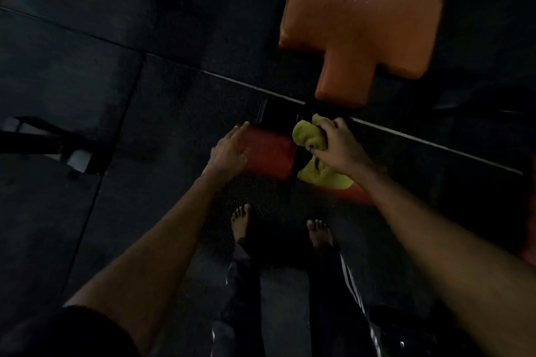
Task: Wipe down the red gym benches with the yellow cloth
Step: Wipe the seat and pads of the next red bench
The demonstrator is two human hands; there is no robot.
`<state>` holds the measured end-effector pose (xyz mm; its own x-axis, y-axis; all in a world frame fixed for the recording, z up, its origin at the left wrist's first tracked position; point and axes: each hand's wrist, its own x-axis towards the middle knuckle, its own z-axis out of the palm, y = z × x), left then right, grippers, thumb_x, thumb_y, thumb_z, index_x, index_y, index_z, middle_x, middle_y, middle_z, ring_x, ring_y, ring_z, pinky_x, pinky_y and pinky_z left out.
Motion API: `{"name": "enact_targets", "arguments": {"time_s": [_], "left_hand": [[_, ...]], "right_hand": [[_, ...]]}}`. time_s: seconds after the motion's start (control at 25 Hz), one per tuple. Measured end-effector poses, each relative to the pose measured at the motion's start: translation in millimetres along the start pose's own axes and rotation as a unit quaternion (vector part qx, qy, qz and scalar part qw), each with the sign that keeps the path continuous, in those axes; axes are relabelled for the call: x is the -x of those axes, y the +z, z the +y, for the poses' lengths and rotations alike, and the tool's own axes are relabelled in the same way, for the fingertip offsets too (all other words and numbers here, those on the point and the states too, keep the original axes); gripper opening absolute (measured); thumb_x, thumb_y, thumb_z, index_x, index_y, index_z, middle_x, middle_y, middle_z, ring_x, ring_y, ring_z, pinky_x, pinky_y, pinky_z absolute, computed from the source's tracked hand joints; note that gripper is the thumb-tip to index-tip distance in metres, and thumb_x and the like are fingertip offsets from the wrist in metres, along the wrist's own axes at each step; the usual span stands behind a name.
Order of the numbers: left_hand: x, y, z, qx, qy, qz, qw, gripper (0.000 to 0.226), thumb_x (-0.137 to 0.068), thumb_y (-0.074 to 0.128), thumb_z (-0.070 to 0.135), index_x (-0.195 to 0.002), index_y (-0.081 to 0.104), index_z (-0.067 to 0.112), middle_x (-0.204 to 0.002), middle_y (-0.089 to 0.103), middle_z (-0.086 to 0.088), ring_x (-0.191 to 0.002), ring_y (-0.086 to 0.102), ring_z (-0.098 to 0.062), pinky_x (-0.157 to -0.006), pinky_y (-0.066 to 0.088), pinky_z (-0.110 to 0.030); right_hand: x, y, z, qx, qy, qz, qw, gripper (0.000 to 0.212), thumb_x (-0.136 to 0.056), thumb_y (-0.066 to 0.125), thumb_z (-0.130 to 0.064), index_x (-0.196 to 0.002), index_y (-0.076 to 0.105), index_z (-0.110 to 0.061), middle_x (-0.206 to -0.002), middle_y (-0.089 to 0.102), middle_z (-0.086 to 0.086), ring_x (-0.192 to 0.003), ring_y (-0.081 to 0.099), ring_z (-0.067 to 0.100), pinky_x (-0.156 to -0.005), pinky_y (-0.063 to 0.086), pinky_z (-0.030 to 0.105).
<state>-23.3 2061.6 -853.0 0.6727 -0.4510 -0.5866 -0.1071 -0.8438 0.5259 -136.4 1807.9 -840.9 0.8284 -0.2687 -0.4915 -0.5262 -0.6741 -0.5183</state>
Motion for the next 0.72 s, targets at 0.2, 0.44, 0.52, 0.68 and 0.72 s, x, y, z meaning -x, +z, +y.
{"name": "enact_targets", "arguments": {"time_s": [0.2, 0.44, 0.52, 0.68, 0.72], "left_hand": [[-54, 17, -65, -0.022, -0.021, -0.057, 0.998, 0.070, -0.100, 0.051, 0.023, -0.161, 0.018, 0.022, -0.165, 0.024, -0.009, -0.149, 0.028, -0.029, -0.119, 0.026, -0.049], [-74, 33, -112, 0.038, -0.014, -0.102, 0.994, 0.076, -0.095, 0.054, 0.028, -0.161, 0.018, 0.024, -0.163, 0.031, -0.007, -0.146, 0.035, -0.027, -0.119, 0.032, -0.048], [-71, 34, -122, 0.093, -0.021, -0.106, 0.990, 0.074, -0.097, 0.054, 0.024, -0.161, 0.017, 0.026, -0.160, 0.037, -0.005, -0.143, 0.041, -0.022, -0.116, 0.033, -0.031], [-68, 37, -147, 0.150, -0.024, -0.114, 0.982, 0.067, -0.101, 0.053, 0.014, -0.159, 0.025, 0.028, -0.152, 0.048, -0.004, -0.137, 0.047, -0.016, -0.105, 0.031, -0.015], [-66, 38, -152, 0.160, -0.024, -0.116, 0.980, 0.066, -0.101, 0.053, 0.013, -0.159, 0.027, 0.029, -0.151, 0.049, -0.003, -0.135, 0.047, -0.013, -0.104, 0.031, -0.014]], "right_hand": [[-44, 62, -18, 0.026, -0.002, 0.011, 1.000, 0.060, -0.084, 0.077, -0.030, -0.137, 0.051, -0.018, -0.134, 0.044, 0.012, -0.112, 0.058, 0.036, -0.087, 0.054, 0.044], [-78, 138, -29, 0.091, 0.073, -0.051, 0.992, 0.070, -0.092, 0.059, -0.054, -0.154, 0.033, -0.033, -0.159, 0.028, 0.006, -0.146, 0.025, 0.034, -0.115, 0.032, 0.053], [-83, 162, -28, 0.093, 0.110, -0.005, 0.990, 0.067, -0.095, 0.052, -0.058, -0.152, 0.037, -0.026, -0.160, 0.029, 0.007, -0.147, 0.026, 0.033, -0.116, 0.029, 0.050], [-96, 190, -45, 0.133, 0.142, 0.106, 0.975, 0.056, -0.097, 0.048, -0.055, -0.143, 0.051, -0.021, -0.153, 0.042, 0.008, -0.136, 0.039, 0.037, -0.106, 0.034, 0.054], [-103, 194, -52, 0.149, 0.140, 0.095, 0.974, 0.055, -0.098, 0.047, -0.054, -0.143, 0.050, -0.022, -0.154, 0.040, 0.008, -0.137, 0.038, 0.037, -0.106, 0.034, 0.054]]}}
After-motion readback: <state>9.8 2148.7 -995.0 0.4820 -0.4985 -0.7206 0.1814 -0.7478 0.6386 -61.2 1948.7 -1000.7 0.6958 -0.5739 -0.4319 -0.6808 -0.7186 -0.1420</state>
